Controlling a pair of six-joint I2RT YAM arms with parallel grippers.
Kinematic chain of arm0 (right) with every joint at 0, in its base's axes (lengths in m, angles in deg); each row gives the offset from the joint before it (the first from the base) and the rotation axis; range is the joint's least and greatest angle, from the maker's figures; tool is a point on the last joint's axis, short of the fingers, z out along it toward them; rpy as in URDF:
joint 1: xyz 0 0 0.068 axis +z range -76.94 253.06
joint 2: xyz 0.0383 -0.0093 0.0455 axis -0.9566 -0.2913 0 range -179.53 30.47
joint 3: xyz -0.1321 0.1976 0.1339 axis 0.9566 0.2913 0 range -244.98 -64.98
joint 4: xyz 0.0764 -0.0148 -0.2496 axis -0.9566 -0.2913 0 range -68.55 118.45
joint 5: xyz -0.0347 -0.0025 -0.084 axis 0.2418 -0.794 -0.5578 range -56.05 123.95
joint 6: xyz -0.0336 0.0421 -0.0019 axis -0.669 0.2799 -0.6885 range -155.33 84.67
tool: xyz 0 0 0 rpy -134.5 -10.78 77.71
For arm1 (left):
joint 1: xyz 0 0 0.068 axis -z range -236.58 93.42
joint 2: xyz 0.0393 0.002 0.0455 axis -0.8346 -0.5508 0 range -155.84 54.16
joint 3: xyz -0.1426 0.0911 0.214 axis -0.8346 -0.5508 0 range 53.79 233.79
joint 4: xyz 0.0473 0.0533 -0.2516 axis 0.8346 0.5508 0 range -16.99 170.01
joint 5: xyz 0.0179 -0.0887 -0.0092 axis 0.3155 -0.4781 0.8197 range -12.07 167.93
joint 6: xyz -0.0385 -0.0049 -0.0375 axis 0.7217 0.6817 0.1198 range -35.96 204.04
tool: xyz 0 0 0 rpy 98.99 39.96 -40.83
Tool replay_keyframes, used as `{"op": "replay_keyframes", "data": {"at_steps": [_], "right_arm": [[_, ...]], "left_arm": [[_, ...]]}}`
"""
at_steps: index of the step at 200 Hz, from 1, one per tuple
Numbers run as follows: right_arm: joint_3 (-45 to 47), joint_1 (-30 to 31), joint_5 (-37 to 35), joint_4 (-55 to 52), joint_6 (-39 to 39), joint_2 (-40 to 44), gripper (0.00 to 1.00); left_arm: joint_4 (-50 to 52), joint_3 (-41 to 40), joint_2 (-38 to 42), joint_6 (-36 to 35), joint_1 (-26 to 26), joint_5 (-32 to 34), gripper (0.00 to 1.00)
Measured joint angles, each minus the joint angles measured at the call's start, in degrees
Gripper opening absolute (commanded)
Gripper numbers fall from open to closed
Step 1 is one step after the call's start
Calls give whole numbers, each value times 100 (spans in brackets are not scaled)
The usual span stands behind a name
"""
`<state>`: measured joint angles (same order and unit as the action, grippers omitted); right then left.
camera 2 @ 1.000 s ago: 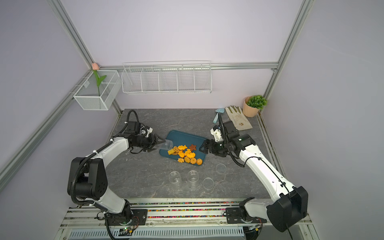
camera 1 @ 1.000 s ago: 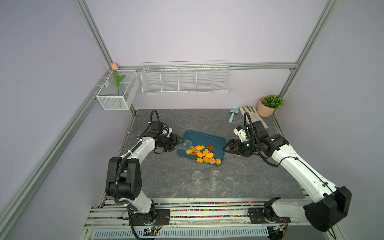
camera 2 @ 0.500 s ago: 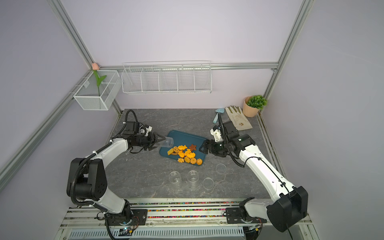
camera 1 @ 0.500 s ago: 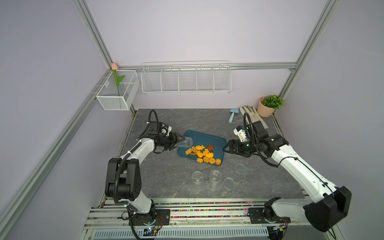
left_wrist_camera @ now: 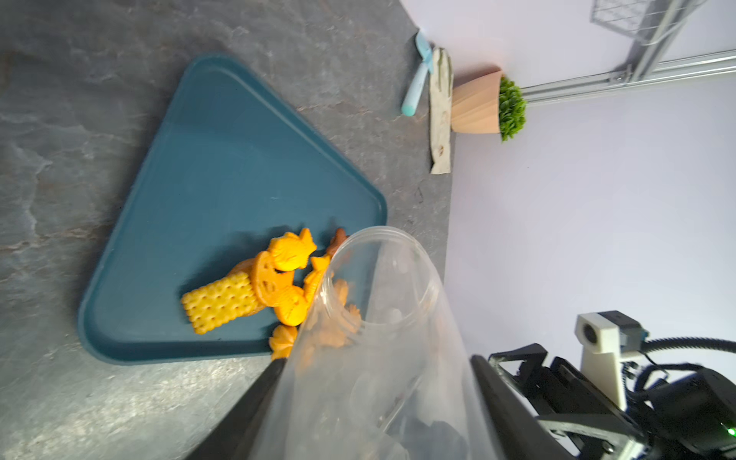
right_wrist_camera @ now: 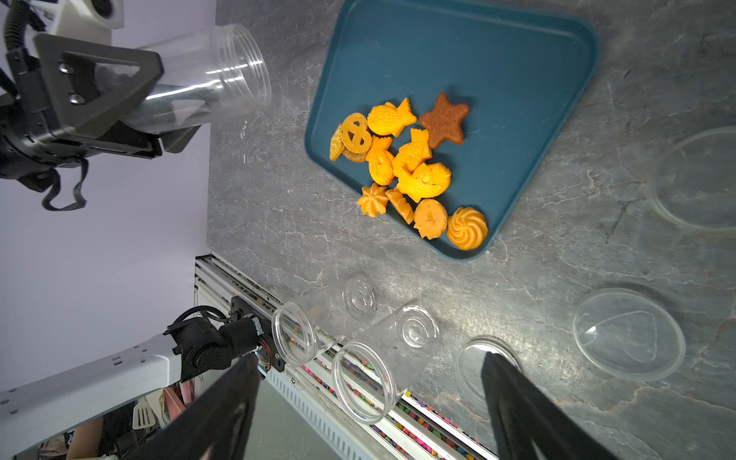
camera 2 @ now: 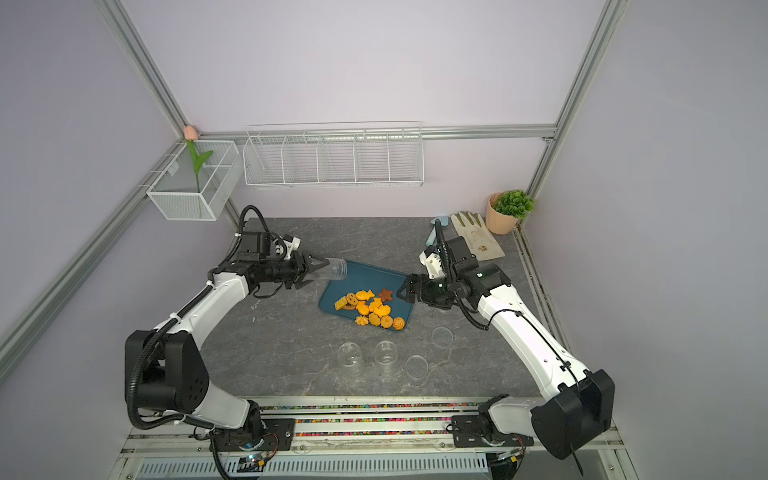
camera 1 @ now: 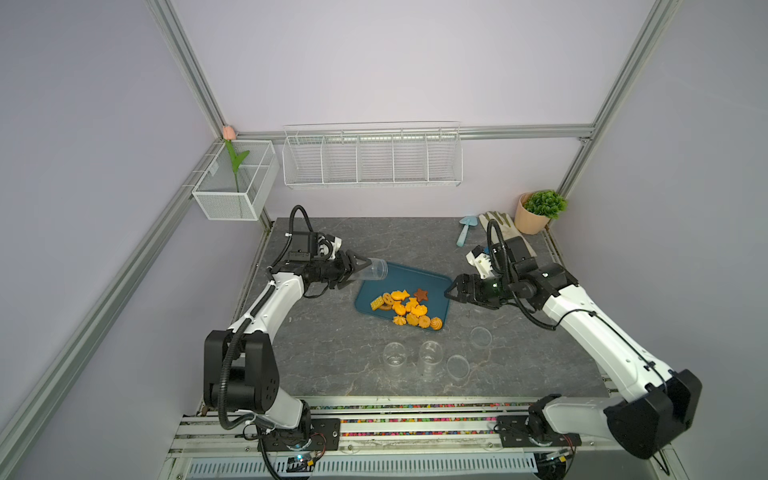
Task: Pour the cookies out of the jar
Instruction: Pour the cookies in the jar onto the tray, then place the jar at the center of the board.
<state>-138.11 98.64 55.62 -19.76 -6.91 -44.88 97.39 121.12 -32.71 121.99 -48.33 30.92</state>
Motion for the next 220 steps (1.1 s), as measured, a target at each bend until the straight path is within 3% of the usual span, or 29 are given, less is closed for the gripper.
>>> {"op": "replay_keyframes", "data": {"at_steps": [78, 139, 220], "right_arm": [[-885, -205, 70, -179, -52, -118, 89], [-1792, -575, 516, -199, 166, -177, 89], [-1853, -1003, 1429, 326, 868, -157, 89]], "left_arm": [[-177, 297, 411, 658, 7, -212, 65], [-1303, 306, 688, 1845, 446, -461, 66], [-2896, 367, 697, 3331, 1078, -1040, 66]]}}
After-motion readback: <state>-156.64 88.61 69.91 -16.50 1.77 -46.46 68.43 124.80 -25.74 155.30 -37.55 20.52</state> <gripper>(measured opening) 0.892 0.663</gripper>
